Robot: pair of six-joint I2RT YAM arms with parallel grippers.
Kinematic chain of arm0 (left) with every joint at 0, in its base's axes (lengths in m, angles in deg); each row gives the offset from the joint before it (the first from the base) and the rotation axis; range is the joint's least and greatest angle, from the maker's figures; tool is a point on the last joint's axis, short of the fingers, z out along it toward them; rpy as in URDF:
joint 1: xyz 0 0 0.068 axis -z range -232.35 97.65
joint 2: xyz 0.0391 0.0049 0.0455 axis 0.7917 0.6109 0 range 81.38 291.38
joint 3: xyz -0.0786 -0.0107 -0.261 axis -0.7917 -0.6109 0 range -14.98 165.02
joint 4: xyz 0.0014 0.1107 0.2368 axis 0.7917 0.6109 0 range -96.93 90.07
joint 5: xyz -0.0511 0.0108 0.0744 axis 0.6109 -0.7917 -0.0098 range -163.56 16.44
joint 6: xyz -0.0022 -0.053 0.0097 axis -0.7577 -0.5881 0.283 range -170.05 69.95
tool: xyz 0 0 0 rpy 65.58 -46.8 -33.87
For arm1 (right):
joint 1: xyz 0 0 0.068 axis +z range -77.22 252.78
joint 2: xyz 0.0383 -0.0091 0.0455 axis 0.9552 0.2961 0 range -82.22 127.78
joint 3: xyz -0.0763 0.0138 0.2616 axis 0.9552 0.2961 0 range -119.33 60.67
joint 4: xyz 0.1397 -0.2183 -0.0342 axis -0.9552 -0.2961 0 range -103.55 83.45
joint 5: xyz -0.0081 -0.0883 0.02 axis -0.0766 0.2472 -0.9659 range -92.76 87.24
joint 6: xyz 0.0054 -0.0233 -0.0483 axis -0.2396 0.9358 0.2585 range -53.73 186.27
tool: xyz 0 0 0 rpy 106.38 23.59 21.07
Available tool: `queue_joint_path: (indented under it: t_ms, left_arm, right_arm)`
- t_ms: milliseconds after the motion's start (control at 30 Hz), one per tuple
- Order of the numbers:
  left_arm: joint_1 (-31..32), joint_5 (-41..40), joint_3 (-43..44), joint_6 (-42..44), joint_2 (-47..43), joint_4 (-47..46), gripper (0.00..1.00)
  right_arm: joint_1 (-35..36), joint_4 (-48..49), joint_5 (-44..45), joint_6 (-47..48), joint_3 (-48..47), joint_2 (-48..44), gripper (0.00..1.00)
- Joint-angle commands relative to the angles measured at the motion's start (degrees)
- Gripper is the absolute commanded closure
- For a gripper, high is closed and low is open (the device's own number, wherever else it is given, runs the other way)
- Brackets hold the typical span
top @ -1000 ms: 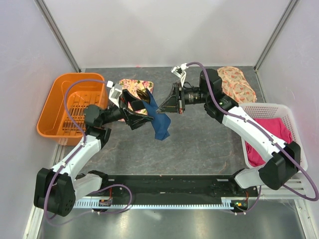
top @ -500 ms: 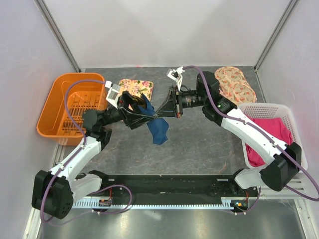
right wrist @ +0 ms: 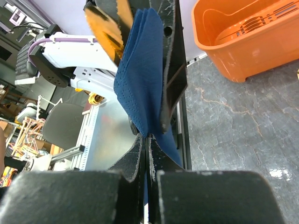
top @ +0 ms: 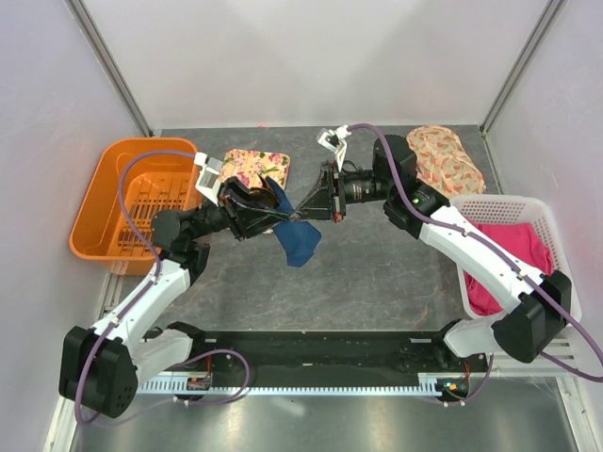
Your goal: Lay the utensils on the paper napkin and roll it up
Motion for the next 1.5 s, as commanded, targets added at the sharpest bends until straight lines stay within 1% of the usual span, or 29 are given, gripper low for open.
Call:
queue_joint_path:
  t_ms: [0,33,100,267,400,433,467,500,567,600,667,700,767,800,833,900,933,1033,1067,1100,1133,1167,1233,1267,1367,1467]
  left_arm:
    - [0.1,-0.2,2.0,-2.1,-0.9,-3.1,0.71]
    - [0.0,0.0,2.1,-2.2,-0.9,-3.1,0.78]
    - [0.1,0.0,2.2,-2.1,-1.0,-2.5,0.98]
    - [0.1,-0.5,2.8,-1.8,-1.0,0.0,0.98]
    - [-0.1,-0.7,3.6,-2.4,0.0,3.8,0.98]
    - [-0.3,-1.3,3.8,-3.3,0.1,4.2,0.98]
    - [-0.6,-1.5,3.8,-3.6,0.2,4.6,0.98]
    - [-0.8,-1.9,4.1,-3.8,0.7,5.8,0.98]
    - [-1.0,-2.9,4.4,-5.4,1.2,6.9,0.98]
    - [-1.2,-3.2,4.9,-5.6,1.5,8.1,0.98]
    - [-1.1,-3.4,5.4,-6.0,2.2,8.8,0.98]
    - [-1.3,-3.7,6.1,-6.1,2.3,9.9,0.98]
    - [-2.1,-5.7,6.6,-7.2,3.1,12.6,0.98]
    - [-2.4,-7.6,7.5,-7.7,3.5,14.1,0.98]
    - [-2.6,-8.6,8.0,-7.8,4.0,16.7,0.98]
    - [-3.1,-12.1,9.7,-6.9,4.6,18.8,0.98]
    - [-3.1,-13.5,10.3,-6.5,4.7,21.9,0.98]
    - [-4.6,-19.9,12.9,-5.5,5.9,28.5,0.98]
    - [-5.8,-21.3,13.9,-5.0,6.7,33.5,0.98]
    - [-6.5,-24.3,15.7,-4.6,7.3,35.6,0.98]
    - [-7.0,-25.4,16.5,-4.4,7.8,36.9,0.98]
    - [-7.7,-26.7,18.3,-4.2,8.3,41.2,0.98]
    - [-8.0,-29.5,19.2,-4.6,9.6,43.2,0.98]
    - [-8.1,-29.7,19.9,-4.6,9.9,44.1,0.98]
    - [-8.1,-30.7,20.4,-4.8,10.4,45.1,0.98]
    - [-8.1,-31.1,20.6,-5.4,10.6,45.3,0.98]
  right_arm:
    - [0.2,3.2,-0.2,1.3,-1.8,-1.5,1.0]
    - [0.3,3.1,0.0,1.3,-1.8,-1.5,1.0]
    - [0.1,3.1,0.7,1.4,-1.7,-1.4,1.0]
    - [-0.1,3.0,1.6,1.2,-2.2,-0.8,1.0]
    - [-0.5,2.8,2.8,1.4,-2.4,-0.5,1.0]
    - [-0.7,2.4,3.1,1.4,-2.4,-0.5,0.92]
    - [-0.9,2.2,3.2,1.3,-2.5,-0.3,0.89]
    - [-1.2,2.0,3.3,1.3,-2.6,-0.3,0.81]
    - [-1.9,1.4,4.1,1.4,-2.5,-0.5,0.69]
    - [-2.1,1.2,4.2,1.4,-2.6,-0.5,0.55]
    - [-2.8,0.2,5.5,1.5,-3.0,-0.7,0.35]
    - [-3.2,-0.2,6.1,1.4,-3.2,-0.7,0.2]
    - [-3.9,-3.8,9.4,2.8,-4.3,-0.8,0.09]
    - [-4.2,-5.6,10.0,3.3,-4.6,-0.8,0.07]
    - [-4.4,-6.7,10.7,3.7,-4.8,-0.8,0.07]
    - [-4.7,-8.3,13.9,4.8,-5.0,-1.3,0.07]
    - [-4.8,-9.2,15.2,5.1,-4.9,-1.7,0.07]
    - [-5.0,-14.7,21.6,8.4,-5.1,-1.9,0.08]
    - [-5.0,-16.5,26.4,9.2,-5.5,-1.8,0.1]
    - [-5.0,-19.4,28.6,9.9,-5.4,-1.7,0.13]
    - [-5.1,-20.3,30.1,10.1,-5.1,-1.5,0.16]
    - [-5.1,-20.6,30.8,10.0,-4.6,-1.6,0.25]
    - [-5.0,-20.0,30.6,8.8,-3.6,-1.6,0.37]
    - [-4.9,-19.5,30.1,8.2,-3.5,-1.5,0.46]
    - [-4.8,-19.1,28.7,7.3,-4.5,-0.8,0.59]
    - [-3.7,-18.5,29.0,6.9,-5.0,-0.1,0.63]
